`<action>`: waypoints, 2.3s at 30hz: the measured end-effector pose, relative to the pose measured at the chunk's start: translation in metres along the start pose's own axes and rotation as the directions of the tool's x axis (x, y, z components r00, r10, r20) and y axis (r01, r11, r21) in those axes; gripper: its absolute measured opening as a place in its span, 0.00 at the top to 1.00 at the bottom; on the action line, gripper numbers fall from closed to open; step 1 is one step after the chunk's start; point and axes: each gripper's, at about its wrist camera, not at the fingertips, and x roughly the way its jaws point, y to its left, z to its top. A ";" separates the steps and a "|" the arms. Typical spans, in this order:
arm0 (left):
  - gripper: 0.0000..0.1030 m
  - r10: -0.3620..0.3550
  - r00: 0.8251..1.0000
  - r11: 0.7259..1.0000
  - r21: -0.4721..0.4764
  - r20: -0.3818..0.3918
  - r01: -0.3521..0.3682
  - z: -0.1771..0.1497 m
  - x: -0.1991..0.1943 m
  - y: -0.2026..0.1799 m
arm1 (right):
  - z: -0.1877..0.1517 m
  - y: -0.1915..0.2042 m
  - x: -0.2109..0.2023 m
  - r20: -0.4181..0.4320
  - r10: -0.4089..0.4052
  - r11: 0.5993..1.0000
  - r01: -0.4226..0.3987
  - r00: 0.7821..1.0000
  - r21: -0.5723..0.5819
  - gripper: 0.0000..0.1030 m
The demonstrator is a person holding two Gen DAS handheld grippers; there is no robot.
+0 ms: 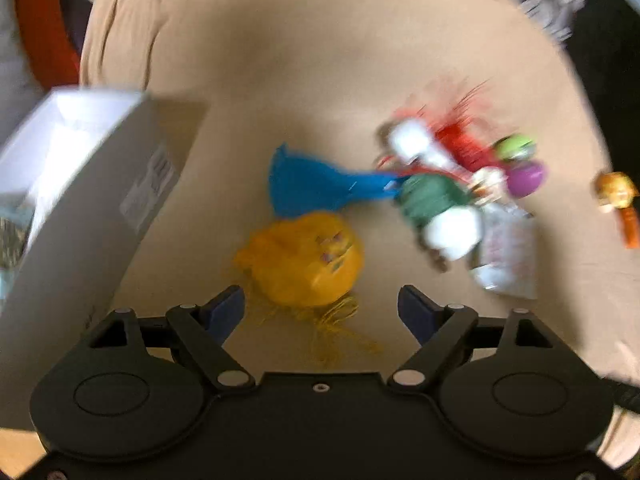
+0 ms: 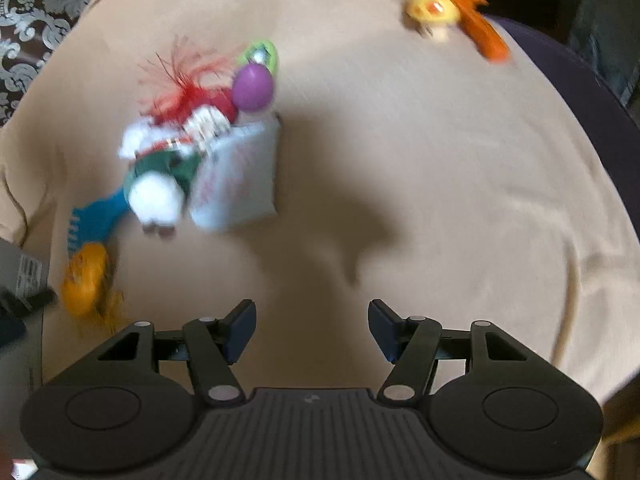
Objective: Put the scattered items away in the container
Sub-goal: 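Grasp the white biscuit packet with the right tool, then grasp the yellow drawstring pouch with the left tool while the right holds the biscuit packet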
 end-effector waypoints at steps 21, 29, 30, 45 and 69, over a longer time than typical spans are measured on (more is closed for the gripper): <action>0.22 -0.037 0.997 0.974 -0.228 -0.062 0.022 0.000 0.007 0.043 | 0.098 0.097 0.105 -0.045 -0.150 0.980 0.143 0.988 -0.137 0.33; 0.22 -0.046 0.997 0.971 -0.237 -0.067 0.029 0.003 0.013 0.044 | 0.101 0.086 0.122 -0.065 -0.228 0.970 0.221 0.971 -0.101 0.27; 0.22 -0.046 0.997 0.972 -0.235 -0.068 0.029 0.003 0.014 0.044 | 0.101 0.082 0.123 -0.073 -0.211 0.975 0.205 0.975 -0.081 0.27; 0.22 -0.034 0.996 0.924 -0.383 -0.078 0.001 0.011 0.027 0.083 | -0.021 0.027 0.051 -0.178 -0.092 0.992 0.075 0.980 -0.099 0.28; 0.10 0.148 0.982 0.988 0.063 -0.115 -0.142 0.023 0.103 -0.027 | -0.037 -0.008 0.037 -0.171 0.091 0.993 -0.076 0.981 0.089 0.26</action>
